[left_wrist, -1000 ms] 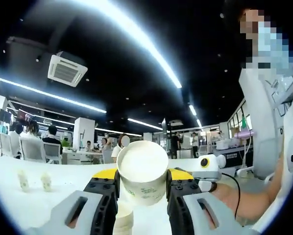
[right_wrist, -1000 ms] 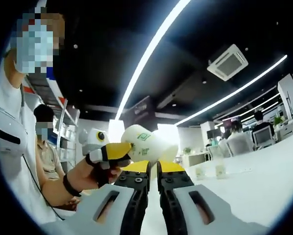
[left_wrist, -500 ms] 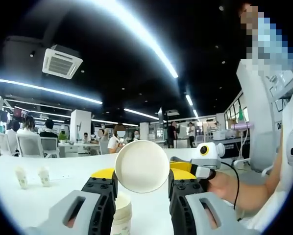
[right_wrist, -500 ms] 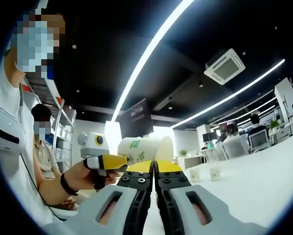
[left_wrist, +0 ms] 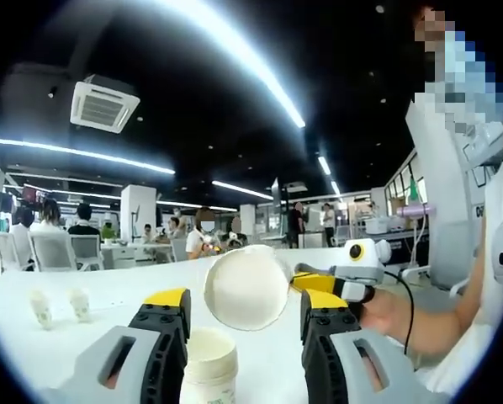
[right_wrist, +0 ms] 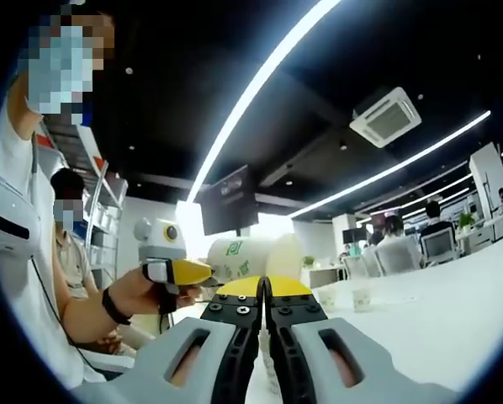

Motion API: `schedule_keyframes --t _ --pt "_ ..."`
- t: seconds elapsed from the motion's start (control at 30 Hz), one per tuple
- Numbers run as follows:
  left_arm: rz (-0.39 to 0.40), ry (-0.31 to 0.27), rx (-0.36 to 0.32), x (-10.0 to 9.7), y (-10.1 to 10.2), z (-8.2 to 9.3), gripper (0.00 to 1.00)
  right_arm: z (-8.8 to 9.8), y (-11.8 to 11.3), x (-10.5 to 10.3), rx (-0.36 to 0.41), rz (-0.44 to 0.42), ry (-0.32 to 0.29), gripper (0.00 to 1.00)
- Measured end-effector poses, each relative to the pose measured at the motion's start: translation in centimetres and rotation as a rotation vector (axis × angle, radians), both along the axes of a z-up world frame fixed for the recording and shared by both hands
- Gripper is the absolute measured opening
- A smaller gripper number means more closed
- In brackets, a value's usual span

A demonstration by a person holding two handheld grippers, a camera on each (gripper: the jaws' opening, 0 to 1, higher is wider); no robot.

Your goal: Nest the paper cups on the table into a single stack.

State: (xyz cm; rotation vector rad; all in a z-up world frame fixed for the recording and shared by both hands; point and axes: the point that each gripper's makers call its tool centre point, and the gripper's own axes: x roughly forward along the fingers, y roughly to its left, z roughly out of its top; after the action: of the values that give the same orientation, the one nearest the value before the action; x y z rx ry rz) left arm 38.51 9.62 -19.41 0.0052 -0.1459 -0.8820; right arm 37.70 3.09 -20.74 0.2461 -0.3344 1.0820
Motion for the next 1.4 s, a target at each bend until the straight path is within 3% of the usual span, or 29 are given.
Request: schedule_keyframes --t 0.27,0.47,0.67,0.73,0.93,1.0,1.03,1.13,1.4 --pt "-0.107 0.044 0.045 0.2 -0.3 1.7 0.59 0.1 0.3 -0.1 -0.007 0.008 -0.001 0.01" --pt "-0.174 0.091 0.147 0.2 -1.5 0.3 0.59 0.2 0.4 -0.3 -0.022 0.007 -0.010 0.01" --pt "-0.179 0.094 0.185 0.3 -1.4 0.0 0.45 -0.1 0.4 -0.3 -0.031 0.006 -0.010 0.01" --pt "-0.172 0.092 0.186 0.5 -1.2 -0.2 0.45 -0.1 0.4 -0.3 -0.032 0.005 -0.010 0.01" --pt "-0.168 0.075 0.133 0.6 -1.0 0.1 0.45 -0.1 0.3 -0.2 -0.042 0.005 -0.013 0.05" --pt "-0.156 0.063 0.112 0.7 -0.6 0.4 0.45 -0.3 0.1 0.2 -0.045 -0.011 -0.002 0.22" --pt "-0.157 0.061 0.093 0.7 -0.5 0.7 0.45 -0.7 0.2 0.4 -0.058 -0.010 0.010 0.25" --pt "-0.185 0.065 0.015 0.2 -0.4 1.8 0.45 -1.3 0.1 0.5 -0.059 -0.001 0.024 0.22" --pt "-0.258 0.086 -0.037 -0.8 -1.3 2.1 0.45 -1.4 0.8 0.4 -0.064 0.017 0.041 0.26"
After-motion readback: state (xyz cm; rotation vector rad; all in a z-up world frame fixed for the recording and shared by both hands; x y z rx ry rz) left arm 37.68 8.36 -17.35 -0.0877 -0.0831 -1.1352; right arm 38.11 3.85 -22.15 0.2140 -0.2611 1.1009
